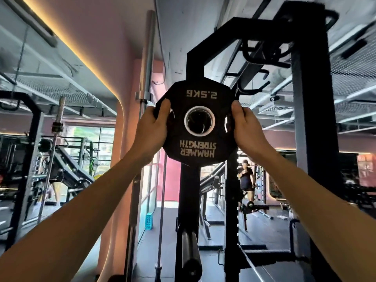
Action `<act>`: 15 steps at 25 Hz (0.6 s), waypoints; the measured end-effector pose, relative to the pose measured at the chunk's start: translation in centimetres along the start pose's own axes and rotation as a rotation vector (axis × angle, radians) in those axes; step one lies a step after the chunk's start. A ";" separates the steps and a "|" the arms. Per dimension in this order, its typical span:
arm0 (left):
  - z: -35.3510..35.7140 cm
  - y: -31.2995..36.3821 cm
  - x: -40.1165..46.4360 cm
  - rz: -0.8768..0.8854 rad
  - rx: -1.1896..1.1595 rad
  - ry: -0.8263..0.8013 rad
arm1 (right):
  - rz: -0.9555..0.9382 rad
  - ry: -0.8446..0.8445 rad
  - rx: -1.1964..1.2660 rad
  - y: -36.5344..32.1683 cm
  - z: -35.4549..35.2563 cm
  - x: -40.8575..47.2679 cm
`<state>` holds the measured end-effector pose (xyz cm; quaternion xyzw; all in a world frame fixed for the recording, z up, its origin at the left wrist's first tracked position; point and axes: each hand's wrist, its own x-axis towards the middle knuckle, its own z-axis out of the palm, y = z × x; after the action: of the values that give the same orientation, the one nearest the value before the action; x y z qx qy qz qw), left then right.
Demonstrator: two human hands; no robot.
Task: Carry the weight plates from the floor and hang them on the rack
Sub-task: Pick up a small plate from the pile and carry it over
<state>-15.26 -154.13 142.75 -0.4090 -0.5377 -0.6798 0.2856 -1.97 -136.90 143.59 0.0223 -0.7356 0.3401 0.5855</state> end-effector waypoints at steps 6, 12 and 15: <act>1.4 -2.6 4.9 0.037 0.039 -0.028 | -0.030 0.053 0.010 2.1 2.0 4.4; 3.5 -5.1 7.0 0.021 0.004 -0.031 | -0.014 0.038 -0.004 4.8 2.5 6.3; 4.2 -6.7 7.8 -0.033 -0.046 -0.058 | 0.016 0.007 -0.015 6.3 3.3 7.3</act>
<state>-23.71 -147.95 146.50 -0.4259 -0.5366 -0.6846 0.2490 -9.80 -131.14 146.75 0.0109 -0.7363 0.3396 0.5852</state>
